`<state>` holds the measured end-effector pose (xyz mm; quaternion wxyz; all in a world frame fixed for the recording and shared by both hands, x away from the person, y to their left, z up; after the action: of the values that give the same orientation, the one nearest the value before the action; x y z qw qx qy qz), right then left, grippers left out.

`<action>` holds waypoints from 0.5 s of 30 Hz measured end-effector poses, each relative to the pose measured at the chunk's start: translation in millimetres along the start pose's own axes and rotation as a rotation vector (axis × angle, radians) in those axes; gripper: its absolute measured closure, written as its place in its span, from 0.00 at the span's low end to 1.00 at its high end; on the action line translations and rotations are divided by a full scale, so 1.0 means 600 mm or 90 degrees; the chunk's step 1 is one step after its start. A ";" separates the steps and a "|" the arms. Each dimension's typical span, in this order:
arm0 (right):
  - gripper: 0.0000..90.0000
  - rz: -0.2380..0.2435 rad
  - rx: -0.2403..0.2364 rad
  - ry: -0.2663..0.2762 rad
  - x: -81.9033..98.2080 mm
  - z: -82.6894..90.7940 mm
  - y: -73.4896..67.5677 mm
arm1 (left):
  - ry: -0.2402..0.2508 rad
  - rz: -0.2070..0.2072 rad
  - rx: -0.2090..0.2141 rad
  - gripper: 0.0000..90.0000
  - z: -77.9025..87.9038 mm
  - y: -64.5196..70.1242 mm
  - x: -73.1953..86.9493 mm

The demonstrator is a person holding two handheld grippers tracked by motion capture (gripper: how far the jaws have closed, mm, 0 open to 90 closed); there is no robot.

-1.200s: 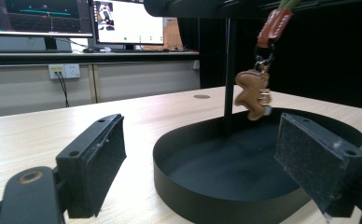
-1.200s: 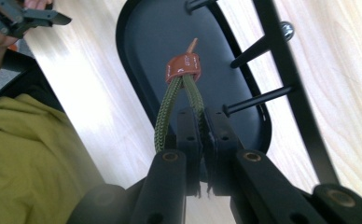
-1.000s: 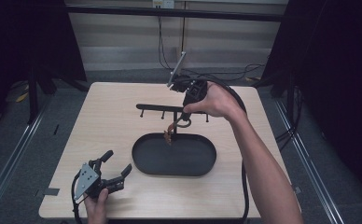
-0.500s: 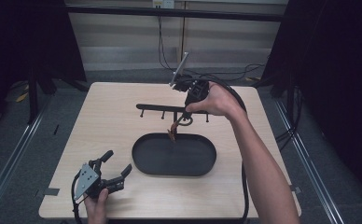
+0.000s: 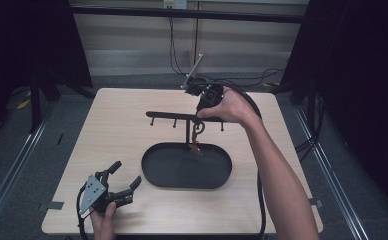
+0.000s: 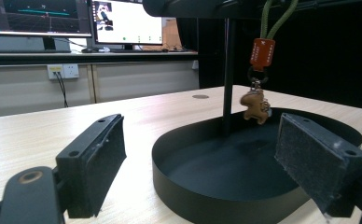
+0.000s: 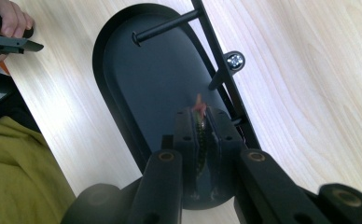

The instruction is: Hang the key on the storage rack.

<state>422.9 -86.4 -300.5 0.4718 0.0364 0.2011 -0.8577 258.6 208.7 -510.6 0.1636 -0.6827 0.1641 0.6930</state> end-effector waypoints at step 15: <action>0.94 -0.001 0.007 0.012 0.002 0.005 0.007 | 0.000 0.001 -0.002 0.17 0.000 0.000 0.000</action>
<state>426.2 -90.4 -299.3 0.4691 0.0471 0.2006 -0.8588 258.6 208.6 -510.6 0.1622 -0.6830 0.1635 0.6932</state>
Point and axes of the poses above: each handheld gripper's, and its own axes: z roughly backward along the jaws, x roughly out of its underside, y roughly to its right, the point moved 2 cm from there along -z, roughly forward along the jaws, and after that the axes turned 13 degrees about -x, right-handed, at the moved point
